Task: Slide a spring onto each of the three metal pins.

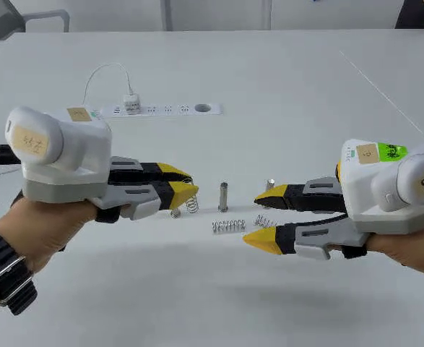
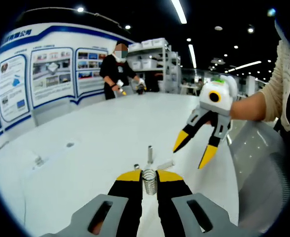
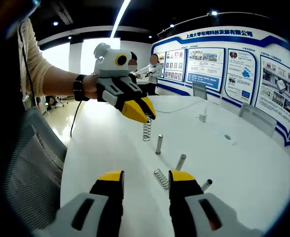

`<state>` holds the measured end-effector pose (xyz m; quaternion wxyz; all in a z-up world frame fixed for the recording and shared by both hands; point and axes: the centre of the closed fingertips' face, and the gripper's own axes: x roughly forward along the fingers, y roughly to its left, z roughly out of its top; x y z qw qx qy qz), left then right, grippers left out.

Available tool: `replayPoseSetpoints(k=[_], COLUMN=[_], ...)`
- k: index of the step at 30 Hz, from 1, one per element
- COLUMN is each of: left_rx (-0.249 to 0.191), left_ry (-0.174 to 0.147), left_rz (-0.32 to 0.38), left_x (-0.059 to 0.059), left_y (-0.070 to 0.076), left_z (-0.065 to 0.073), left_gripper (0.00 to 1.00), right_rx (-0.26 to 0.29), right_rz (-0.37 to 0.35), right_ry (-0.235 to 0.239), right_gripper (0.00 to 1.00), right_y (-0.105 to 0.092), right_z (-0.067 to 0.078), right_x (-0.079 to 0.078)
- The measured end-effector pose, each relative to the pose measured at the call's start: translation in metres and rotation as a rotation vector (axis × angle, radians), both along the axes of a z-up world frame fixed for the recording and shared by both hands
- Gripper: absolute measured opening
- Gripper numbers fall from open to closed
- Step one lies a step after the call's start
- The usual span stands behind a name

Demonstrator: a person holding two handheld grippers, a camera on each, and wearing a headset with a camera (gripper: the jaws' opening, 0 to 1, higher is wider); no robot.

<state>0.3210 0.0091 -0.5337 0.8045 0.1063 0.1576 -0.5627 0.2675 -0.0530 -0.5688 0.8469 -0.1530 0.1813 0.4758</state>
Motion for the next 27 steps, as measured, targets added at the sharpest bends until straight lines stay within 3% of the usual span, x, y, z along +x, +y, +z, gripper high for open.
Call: replayPoseSetpoints(k=[16, 27], left_rx=[0.020, 0.037], left_ry=[-0.007, 0.000], left_rz=[0.053, 0.072], left_x=[0.030, 0.040], left_y=[0.013, 0.017], left_z=[0.001, -0.003], left_gripper=[0.09, 0.09], right_rx=[-0.009, -0.003], right_rz=[-0.060, -0.114], right_ry=[0.016, 0.015], right_gripper=[0.50, 0.65], right_y=[-0.024, -0.035], right_z=[-0.005, -0.006], right_x=[-0.002, 0.001])
